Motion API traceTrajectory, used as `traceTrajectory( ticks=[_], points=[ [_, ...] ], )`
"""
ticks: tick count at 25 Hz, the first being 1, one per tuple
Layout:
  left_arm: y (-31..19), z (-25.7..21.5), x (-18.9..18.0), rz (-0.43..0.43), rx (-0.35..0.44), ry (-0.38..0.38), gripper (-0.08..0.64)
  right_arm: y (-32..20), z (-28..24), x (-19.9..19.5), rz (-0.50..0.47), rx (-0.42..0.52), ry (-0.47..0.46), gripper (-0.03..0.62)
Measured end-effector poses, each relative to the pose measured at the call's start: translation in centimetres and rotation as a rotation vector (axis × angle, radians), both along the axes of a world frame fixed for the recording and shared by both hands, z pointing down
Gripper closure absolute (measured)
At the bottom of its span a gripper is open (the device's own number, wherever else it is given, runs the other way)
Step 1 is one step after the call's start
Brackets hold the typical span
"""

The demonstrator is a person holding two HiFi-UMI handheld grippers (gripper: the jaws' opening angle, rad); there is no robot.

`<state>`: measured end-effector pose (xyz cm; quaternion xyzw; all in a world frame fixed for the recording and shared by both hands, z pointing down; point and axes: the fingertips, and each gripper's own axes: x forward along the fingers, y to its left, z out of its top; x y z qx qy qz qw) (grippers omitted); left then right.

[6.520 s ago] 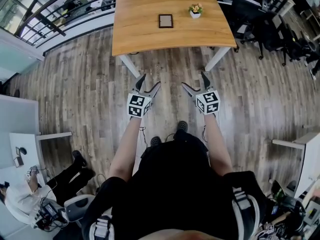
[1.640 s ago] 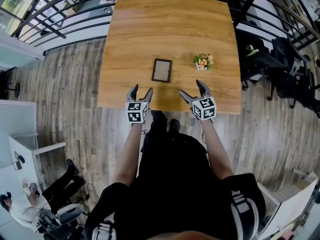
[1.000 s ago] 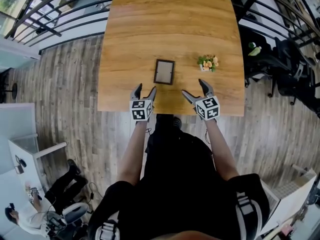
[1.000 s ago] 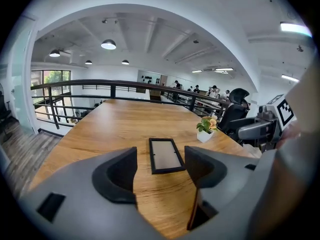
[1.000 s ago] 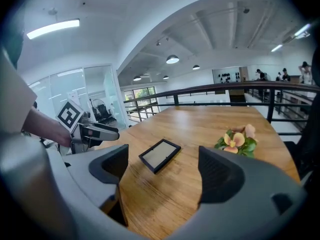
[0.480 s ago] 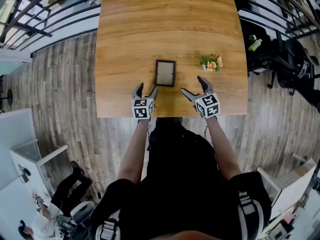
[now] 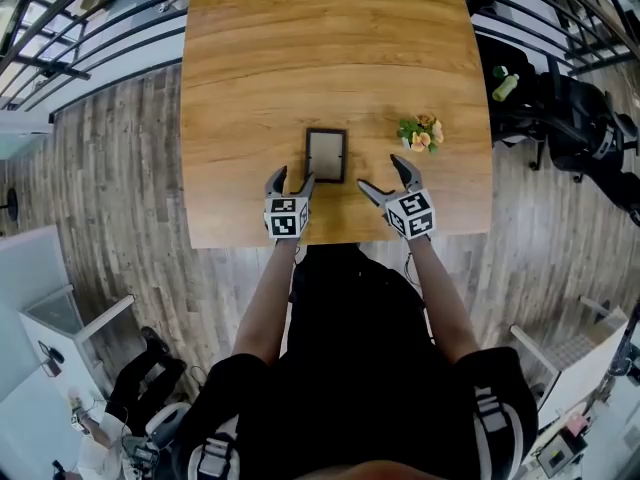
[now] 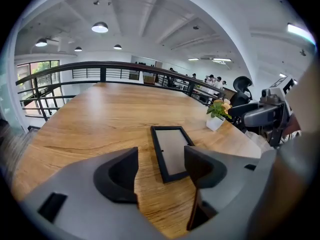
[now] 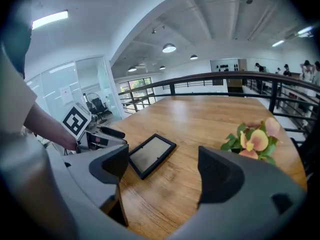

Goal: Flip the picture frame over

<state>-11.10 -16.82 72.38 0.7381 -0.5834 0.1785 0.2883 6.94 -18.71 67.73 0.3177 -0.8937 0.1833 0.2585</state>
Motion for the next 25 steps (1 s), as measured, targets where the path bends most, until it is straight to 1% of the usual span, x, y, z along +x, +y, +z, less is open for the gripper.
traceTrajectory(
  ticks=[6,11,14,16,20,25],
  points=[
    [-0.6,1.3,-0.1,0.001,-0.039,0.002,0.244,-0.7,1.0,-0.2,0.015,-0.027,-0.007,0.160],
    [-1.3,2.1,-0.2,-0.001,-0.051,-0.024,0.244,-0.9,1.6,-0.4,0.010,-0.046,-0.003,0.161],
    [-1.6,3.1,0.1,0.005,-0.074,-0.032,0.245,-0.9,2.2,-0.2,0.001,-0.059,0.009,0.161],
    [-1.9,3.4,0.5,0.012,-0.075,-0.030,0.245,-0.8,2.6,0.2,-0.006,-0.064,0.024,0.161],
    [-2.0,4.0,0.4,0.021,-0.079,-0.042,0.287,-0.4,3.0,0.6,0.001,-0.078,0.030,0.161],
    [-2.1,4.8,0.2,0.022,-0.103,-0.057,0.296,-0.2,3.7,1.0,-0.003,-0.100,0.041,0.161]
  ],
)
